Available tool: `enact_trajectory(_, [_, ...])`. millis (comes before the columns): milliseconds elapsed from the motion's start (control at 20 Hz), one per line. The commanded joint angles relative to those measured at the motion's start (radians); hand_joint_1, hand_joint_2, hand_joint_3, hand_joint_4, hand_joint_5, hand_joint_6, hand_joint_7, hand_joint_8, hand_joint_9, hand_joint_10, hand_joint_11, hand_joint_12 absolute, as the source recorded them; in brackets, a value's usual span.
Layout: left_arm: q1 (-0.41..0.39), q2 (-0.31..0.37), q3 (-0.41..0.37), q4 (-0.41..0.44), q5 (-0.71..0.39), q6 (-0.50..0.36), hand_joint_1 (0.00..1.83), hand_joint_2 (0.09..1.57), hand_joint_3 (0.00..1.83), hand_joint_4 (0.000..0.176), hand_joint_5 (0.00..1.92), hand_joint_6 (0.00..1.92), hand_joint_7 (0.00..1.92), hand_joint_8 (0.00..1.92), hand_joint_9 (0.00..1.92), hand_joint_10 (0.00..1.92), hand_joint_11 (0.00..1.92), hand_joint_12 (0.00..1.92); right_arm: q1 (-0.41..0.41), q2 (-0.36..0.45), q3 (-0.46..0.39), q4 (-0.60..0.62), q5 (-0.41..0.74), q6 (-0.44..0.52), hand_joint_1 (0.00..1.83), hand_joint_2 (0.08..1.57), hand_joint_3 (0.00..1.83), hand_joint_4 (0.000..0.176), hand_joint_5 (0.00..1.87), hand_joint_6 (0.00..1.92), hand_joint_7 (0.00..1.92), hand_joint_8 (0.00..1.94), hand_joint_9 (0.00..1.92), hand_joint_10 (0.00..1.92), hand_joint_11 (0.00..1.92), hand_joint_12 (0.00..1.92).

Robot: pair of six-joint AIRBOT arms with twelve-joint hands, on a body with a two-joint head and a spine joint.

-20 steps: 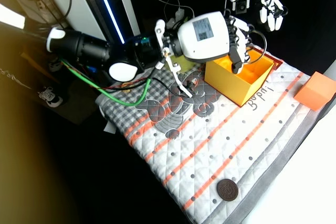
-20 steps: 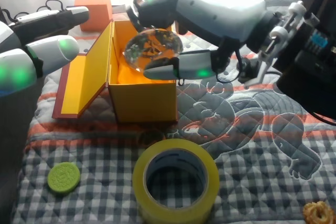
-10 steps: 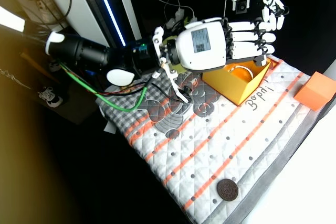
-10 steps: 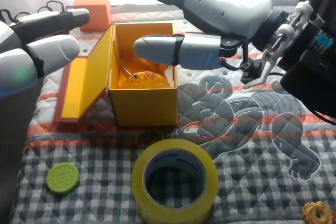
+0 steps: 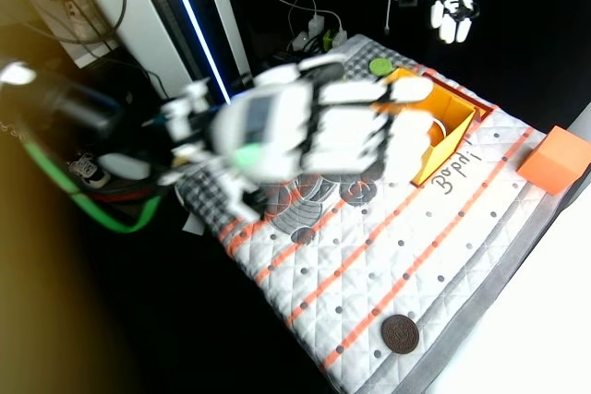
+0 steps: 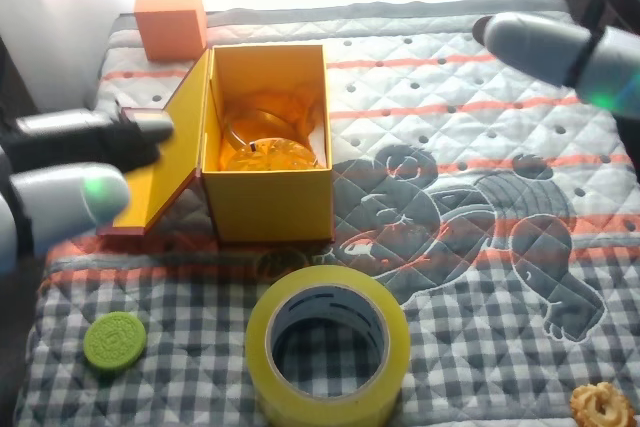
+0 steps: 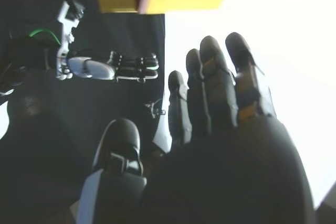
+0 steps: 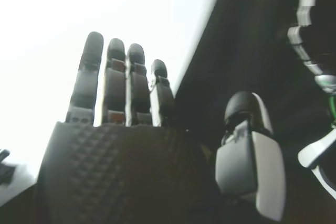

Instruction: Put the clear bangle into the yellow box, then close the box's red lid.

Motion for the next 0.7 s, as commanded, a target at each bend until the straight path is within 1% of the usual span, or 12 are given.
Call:
enact_trajectory(0, [-0.002,0.001,0.005,-0.006,-0.096,-0.044,0.0,1.35,0.0,0.0,0.33,0.0,0.41,0.0,0.39,0.0,0.0,0.65,-0.002,0.004,-0.006,-0.002,0.151,0.006,0.0,1.12,0.0,0.1,0.14,0.01,0.15,0.01,0.09,0.02,0.0,0.15])
enact_trajectory(50, [0.016,-0.011,0.01,0.008,-0.088,-0.079,0.0,1.42,0.0,0.0,0.35,0.0,0.43,0.0,0.4,0.0,0.07,0.61,-0.015,0.006,-0.01,0.009,0.159,0.006,0.0,1.06,0.0,0.115,0.16,0.0,0.19,0.01,0.12,0.01,0.01,0.15])
enact_trajectory(100, [0.035,-0.024,0.013,0.009,-0.086,-0.091,0.0,1.42,0.0,0.0,0.35,0.0,0.43,0.0,0.4,0.0,0.07,0.61,-0.02,0.003,-0.01,0.017,0.16,0.006,0.0,1.06,0.0,0.115,0.16,0.0,0.19,0.01,0.12,0.01,0.01,0.15])
enact_trajectory(150, [0.056,-0.033,0.016,0.013,-0.088,-0.102,0.0,1.43,0.0,0.0,0.34,0.0,0.4,0.0,0.39,0.0,0.12,0.56,-0.022,-0.001,-0.008,0.021,0.159,0.006,0.01,1.04,0.0,0.138,0.13,0.0,0.17,0.0,0.11,0.0,0.0,0.15])
enact_trajectory(200, [0.062,-0.039,0.018,0.021,-0.083,-0.115,0.0,1.44,0.0,0.0,0.3,0.0,0.36,0.0,0.36,0.0,0.14,0.45,-0.022,-0.004,-0.006,0.023,0.159,0.006,0.04,1.03,0.0,0.133,0.16,0.01,0.19,0.01,0.13,0.01,0.0,0.15])
enact_trajectory(300, [0.062,-0.056,0.027,0.035,-0.049,-0.127,0.0,1.44,0.0,0.0,0.31,0.0,0.35,0.0,0.35,0.0,0.14,0.44,-0.028,-0.003,-0.007,0.026,0.159,0.006,0.06,1.03,0.0,0.131,0.17,0.01,0.19,0.0,0.14,0.01,0.01,0.15])
enact_trajectory(350, [0.061,-0.064,0.033,0.037,-0.035,-0.127,0.0,1.44,0.0,0.0,0.31,0.0,0.34,0.0,0.32,0.0,0.12,0.43,-0.03,-0.003,-0.007,0.03,0.159,0.006,0.06,1.03,0.0,0.12,0.16,0.01,0.18,0.0,0.14,0.01,0.0,0.15])
enact_trajectory(450, [0.052,-0.085,0.045,0.04,0.0,-0.127,0.0,1.45,0.0,0.0,0.28,0.0,0.31,0.0,0.28,0.0,0.11,0.42,-0.035,-0.002,-0.008,0.036,0.159,0.006,0.07,1.03,0.0,0.107,0.16,0.0,0.19,0.01,0.16,0.01,0.01,0.16])
enact_trajectory(650, [-0.011,-0.157,0.103,0.057,0.119,-0.127,0.0,1.47,0.01,0.0,0.29,0.0,0.28,0.0,0.26,0.0,0.09,0.42,-0.045,0.006,-0.014,0.042,0.16,0.006,0.08,1.04,0.0,0.106,0.18,0.01,0.21,0.01,0.17,0.01,0.01,0.17])
